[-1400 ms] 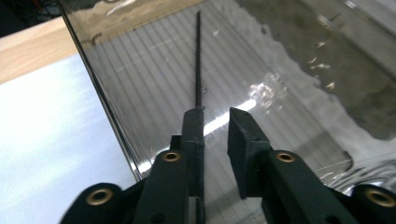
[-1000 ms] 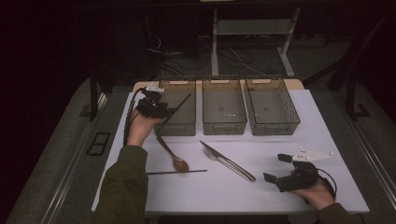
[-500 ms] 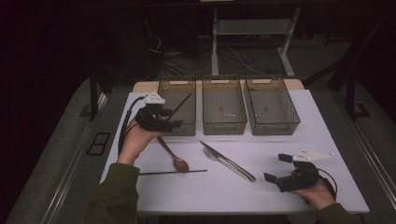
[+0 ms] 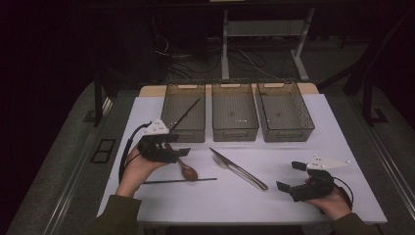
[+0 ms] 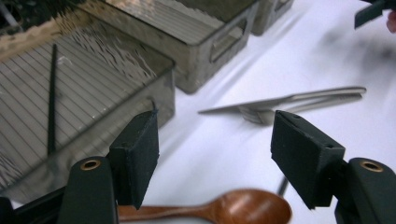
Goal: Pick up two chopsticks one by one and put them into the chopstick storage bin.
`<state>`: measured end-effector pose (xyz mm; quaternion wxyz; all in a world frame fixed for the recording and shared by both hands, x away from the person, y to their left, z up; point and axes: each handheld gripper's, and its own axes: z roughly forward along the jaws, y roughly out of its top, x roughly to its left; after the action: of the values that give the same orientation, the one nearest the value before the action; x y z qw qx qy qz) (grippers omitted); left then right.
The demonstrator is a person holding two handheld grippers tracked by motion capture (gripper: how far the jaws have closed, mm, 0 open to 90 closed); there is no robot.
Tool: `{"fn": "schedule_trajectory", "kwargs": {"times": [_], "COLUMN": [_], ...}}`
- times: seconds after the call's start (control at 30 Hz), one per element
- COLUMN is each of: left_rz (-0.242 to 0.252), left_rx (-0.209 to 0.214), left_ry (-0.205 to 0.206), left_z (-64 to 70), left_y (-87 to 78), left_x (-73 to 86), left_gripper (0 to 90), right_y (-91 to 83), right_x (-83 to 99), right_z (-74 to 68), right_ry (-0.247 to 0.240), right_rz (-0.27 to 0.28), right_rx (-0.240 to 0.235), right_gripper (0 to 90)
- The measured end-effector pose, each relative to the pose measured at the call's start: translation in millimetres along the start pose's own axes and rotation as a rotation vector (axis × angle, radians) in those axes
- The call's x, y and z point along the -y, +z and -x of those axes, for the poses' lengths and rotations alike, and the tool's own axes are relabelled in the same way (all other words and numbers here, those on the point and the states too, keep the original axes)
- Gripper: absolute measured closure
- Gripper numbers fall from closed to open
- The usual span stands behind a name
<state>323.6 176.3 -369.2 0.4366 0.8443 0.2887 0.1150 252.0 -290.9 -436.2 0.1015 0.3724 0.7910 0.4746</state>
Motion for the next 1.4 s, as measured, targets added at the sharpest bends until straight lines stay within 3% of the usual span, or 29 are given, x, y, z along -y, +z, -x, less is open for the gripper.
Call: {"fn": "schedule_trajectory", "kwargs": {"times": [0.5,0.6,0.7,1.03,1.4], "left_rz": [-0.035,-0.069,-0.086,-0.147,-0.175], "left_rx": [0.054,0.046,0.053,0.083,0.096], "left_ry": [0.018,0.054,0.059,0.058,0.049], "left_z": [11.1,12.7,10.6,-2.1,-11.7], "left_y": [-7.6,-11.0,-13.8,-19.5,-22.8], "left_x": [49.0,57.9,67.6,91.3,100.7], "left_gripper": [32.4,37.5,42.7,60.9,70.1], "right_y": [-1.2,-2.0,-1.4,-0.8,-0.8], "right_x": [0.6,0.1,0.2,0.3,0.3], "right_z": [1.3,-0.3,-0.7,-0.5,0.0], "right_ry": [0.002,-0.001,-0.005,-0.006,-0.006], "right_rz": [-0.002,0.002,-0.003,-0.006,-0.005], "right_rx": [0.003,0.004,0.004,0.005,0.004], "right_gripper": [1.2,1.2,1.2,1.2,1.2]}}
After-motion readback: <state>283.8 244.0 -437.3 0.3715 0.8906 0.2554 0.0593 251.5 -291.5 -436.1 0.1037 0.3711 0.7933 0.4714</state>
